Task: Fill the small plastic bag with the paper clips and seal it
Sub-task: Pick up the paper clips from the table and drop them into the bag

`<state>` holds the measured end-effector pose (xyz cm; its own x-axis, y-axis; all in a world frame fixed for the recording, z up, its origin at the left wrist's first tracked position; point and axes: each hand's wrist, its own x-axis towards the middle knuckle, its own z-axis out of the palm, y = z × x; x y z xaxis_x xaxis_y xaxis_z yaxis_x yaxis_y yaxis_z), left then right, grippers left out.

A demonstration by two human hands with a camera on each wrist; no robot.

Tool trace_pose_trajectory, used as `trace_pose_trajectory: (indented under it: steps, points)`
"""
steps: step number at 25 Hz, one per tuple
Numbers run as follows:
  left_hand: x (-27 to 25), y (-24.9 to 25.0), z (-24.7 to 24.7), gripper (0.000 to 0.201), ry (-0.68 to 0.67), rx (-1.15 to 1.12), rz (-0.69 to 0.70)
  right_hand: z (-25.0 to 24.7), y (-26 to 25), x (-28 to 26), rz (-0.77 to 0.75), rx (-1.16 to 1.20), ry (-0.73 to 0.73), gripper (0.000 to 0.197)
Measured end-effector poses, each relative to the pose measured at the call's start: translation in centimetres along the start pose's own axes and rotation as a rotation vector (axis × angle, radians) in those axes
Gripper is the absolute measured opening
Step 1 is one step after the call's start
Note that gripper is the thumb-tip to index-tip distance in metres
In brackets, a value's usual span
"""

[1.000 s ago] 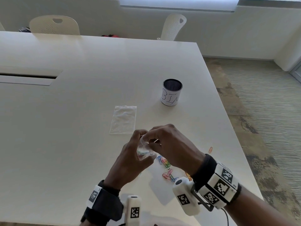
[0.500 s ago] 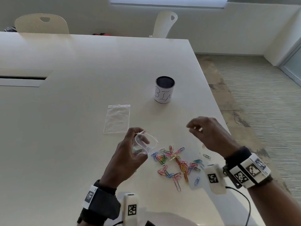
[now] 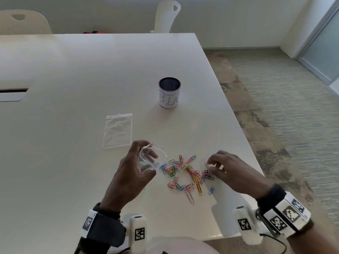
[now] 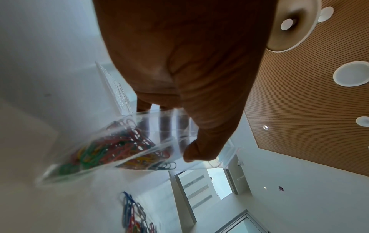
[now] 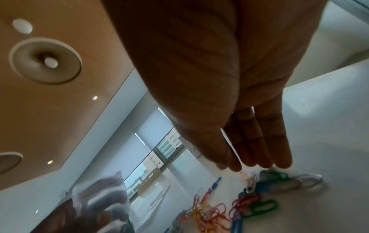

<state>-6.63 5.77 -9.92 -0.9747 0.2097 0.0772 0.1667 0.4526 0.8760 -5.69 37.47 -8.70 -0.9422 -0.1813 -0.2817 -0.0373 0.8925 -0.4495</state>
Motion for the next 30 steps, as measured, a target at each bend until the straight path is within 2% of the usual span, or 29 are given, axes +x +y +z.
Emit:
trace_pose_trajectory:
  steps: [3, 4, 6, 11, 13, 14, 17, 19, 22, 27, 30]
  points:
    - [0.0, -0.1, -0.2, 0.058, -0.002, 0.02, 0.003, -1.3, -0.1, -1.6, 0.114, -0.116, -0.07, 0.084]
    - [0.0, -0.1, -0.2, 0.059, -0.003, 0.024, 0.004, -1.2, -0.3, -2.1, 0.157, -0.139, -0.113, 0.096]
    - [0.1, -0.2, -0.2, 0.059, -0.004, 0.029, 0.009, 0.0, -0.8, -2.4, 0.191, -0.101, -0.156, 0.096]
    - [0.3, -0.2, -0.1, 0.059, -0.013, 0.041, 0.015, 2.9, -2.6, -0.4, 0.141, 0.096, 0.026, 0.05]
    - [0.3, -0.2, -0.1, 0.059, -0.021, 0.046, 0.018, 3.1, -3.0, 0.1, 0.099, 0.135, 0.047, 0.045]
    - [0.4, -0.2, -0.2, 0.059, -0.023, 0.048, 0.019, 2.9, -3.0, 0.2, 0.08, 0.152, 0.035, 0.051]
    - [0.5, -0.3, -0.5, 0.057, -0.019, 0.058, 0.022, 2.3, -3.3, 0.0, 0.069, 0.063, -0.051, 0.095]
    - [0.6, -0.3, -0.6, 0.057, -0.017, 0.061, 0.021, 2.5, -3.7, 0.0, 0.078, 0.01, -0.077, 0.108]
    - [0.7, -0.3, -0.7, 0.057, -0.021, 0.063, 0.022, 3.6, -4.7, 0.7, 0.059, 0.035, -0.017, 0.095]
    - [1.2, -0.5, -0.6, 0.057, -0.03, 0.057, 0.026, 4.8, -5.6, 2.4, 0.004, 0.049, 0.112, 0.035]
    - [1.3, -0.6, -0.6, 0.057, -0.039, 0.059, 0.022, 5.1, -5.7, 2.9, -0.038, -0.004, 0.145, 0.013]
